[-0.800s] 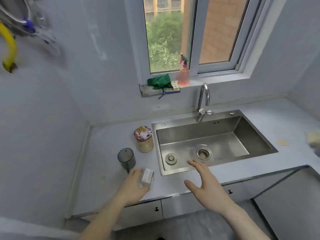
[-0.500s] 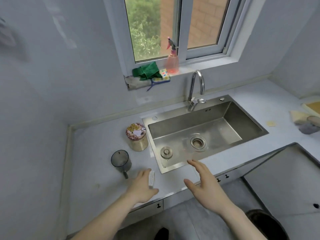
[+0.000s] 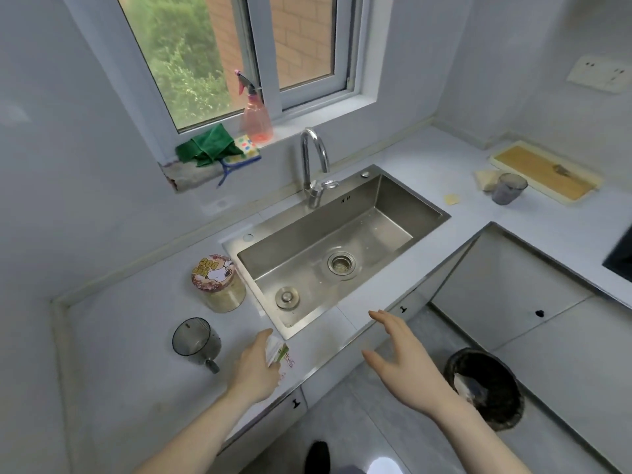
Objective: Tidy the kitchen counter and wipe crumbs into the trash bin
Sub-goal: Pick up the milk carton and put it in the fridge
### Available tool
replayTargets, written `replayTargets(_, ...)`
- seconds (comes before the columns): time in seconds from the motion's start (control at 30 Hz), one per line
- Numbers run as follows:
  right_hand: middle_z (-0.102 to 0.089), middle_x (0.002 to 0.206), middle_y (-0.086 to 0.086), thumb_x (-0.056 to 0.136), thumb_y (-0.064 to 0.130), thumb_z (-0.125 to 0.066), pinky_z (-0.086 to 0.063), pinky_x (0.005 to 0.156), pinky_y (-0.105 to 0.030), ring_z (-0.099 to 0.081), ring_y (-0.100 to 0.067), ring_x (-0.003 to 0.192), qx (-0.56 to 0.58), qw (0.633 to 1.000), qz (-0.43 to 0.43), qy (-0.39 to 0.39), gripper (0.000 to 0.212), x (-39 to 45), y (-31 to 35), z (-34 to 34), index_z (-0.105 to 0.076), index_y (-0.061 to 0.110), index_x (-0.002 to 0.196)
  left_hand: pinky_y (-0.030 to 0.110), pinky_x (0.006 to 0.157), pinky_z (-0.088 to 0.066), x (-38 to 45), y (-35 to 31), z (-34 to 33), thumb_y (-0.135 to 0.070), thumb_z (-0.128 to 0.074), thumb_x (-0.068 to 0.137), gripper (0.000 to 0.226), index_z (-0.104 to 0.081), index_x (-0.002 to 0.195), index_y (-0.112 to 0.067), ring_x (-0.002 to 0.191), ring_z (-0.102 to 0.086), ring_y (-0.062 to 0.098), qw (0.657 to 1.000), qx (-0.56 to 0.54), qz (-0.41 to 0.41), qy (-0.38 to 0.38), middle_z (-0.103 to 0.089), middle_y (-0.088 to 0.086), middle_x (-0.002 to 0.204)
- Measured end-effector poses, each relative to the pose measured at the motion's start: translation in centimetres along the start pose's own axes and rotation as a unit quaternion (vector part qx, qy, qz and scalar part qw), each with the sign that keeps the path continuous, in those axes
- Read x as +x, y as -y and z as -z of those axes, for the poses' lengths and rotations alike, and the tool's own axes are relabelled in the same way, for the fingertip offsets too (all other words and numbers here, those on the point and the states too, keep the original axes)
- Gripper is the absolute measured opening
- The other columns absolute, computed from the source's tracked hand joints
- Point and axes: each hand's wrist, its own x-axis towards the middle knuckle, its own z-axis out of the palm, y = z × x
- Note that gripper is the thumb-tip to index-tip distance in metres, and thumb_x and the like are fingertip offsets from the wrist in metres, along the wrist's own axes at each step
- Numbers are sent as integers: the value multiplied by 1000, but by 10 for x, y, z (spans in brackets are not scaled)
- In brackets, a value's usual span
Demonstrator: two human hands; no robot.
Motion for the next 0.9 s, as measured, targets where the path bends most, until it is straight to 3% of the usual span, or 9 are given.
replayTargets(0.1,-35,154,20,94,35,-66,-24,119,-20,-30,8,140,1,1000,-4,-27,61,-19,-14,20,-38,38,148,39,99,-50,-6,-32,-2,-22,-64,94,66,-33,151,-34,127,-56,26,998,-31,-55,5,-57,1,142)
replayTargets(0.27,-33,152,21,95,36,-66,-14,109,-1,-29,9,139,-13,996,-33,-83,61,-74,-58,70,-38,35,149,31,101,-47,-29,-121,-24,-24,-69,91,59,-48,145,-33,128,-56,24,989,-8,-150,4,-60,-3,141)
replayTargets(0.4,-30,157,20,95,39,-63,-33,116,-23,-27,4,144,-11,989,-66,-134,62,-130,-94,122,-38,35,151,21,97,-40,-62,-194,-52,-20,-71,90,55,-54,141,-33,126,-56,15,969,4,-245,25,-60,-11,138)
replayTargets(0.5,-30,157,20,95,39,-62,-21,115,-15,-26,4,145,-28,982,-83,-169,62,-170,-120,160,-38,36,151,21,98,-37,-86,-247,-73,-19,-72,90,53,-56,138,-33,126,-55,12,950,8,-311,39,-58,-14,133)
replayTargets(0.67,-28,157,24,96,41,-61,-20,112,-15,-26,4,146,-26,964,-130,-231,62,-245,-170,221,-35,39,152,21,96,-39,-139,-338,-122,-16,-72,90,53,-59,137,-35,114,-55,1,915,-25,-397,67,-59,-22,126)
replayTargets(0.8,-27,158,24,95,45,-60,-22,113,-19,-26,3,145,-23,947,-157,-280,62,-296,-201,265,-35,41,151,34,104,-50,-180,-403,-157,-15,-71,92,51,-59,137,-36,120,-60,7,887,-48,-445,111,-61,-22,125)
replayTargets(0.9,-30,156,23,95,41,-61,-21,114,-18,-27,6,141,-19,935,-171,-311,62,-323,-220,296,-35,38,151,35,105,-50,-202,-451,-180,-17,-72,91,52,-59,137,-37,119,-61,5,865,-35,-485,125,-63,-24,125)
